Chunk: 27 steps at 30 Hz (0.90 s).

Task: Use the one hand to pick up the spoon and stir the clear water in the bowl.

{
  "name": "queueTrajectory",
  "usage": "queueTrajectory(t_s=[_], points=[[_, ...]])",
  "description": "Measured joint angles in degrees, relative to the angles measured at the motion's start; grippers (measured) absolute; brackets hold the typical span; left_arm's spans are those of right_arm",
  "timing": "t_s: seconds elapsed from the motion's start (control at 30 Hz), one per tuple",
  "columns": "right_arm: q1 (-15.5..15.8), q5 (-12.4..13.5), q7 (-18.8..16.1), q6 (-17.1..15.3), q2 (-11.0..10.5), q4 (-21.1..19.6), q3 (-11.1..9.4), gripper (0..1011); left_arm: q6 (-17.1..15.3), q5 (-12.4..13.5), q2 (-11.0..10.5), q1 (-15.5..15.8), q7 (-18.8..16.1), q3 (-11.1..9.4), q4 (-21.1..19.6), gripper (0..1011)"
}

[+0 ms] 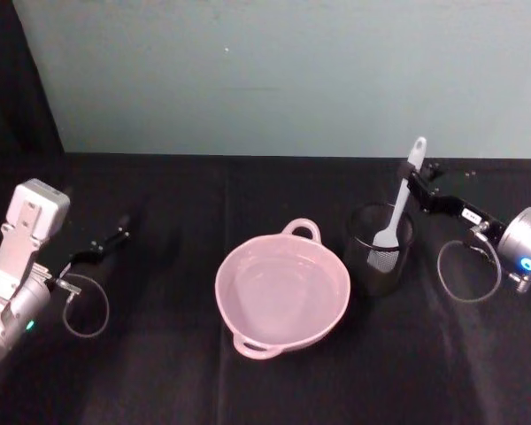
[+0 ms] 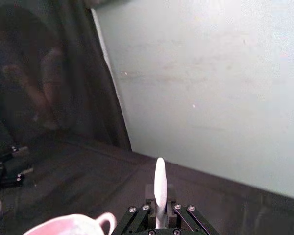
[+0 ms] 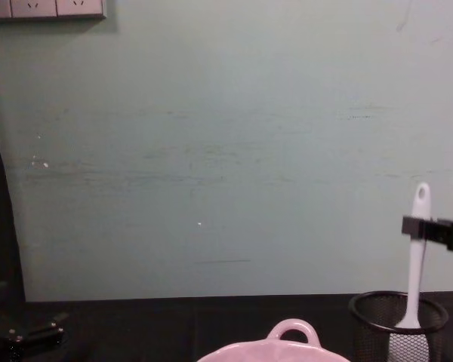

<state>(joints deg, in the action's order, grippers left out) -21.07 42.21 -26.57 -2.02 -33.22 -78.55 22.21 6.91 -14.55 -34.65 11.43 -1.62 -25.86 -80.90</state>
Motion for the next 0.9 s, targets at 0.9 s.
queueTrajectory(t_s=[0.9], points=[[1.92,-2.89,-0.25,-2.31,-1.97,-13.31,-4.13,120,0.0,0.0,0.0,0.0,0.0,0.0,0.0,1005]])
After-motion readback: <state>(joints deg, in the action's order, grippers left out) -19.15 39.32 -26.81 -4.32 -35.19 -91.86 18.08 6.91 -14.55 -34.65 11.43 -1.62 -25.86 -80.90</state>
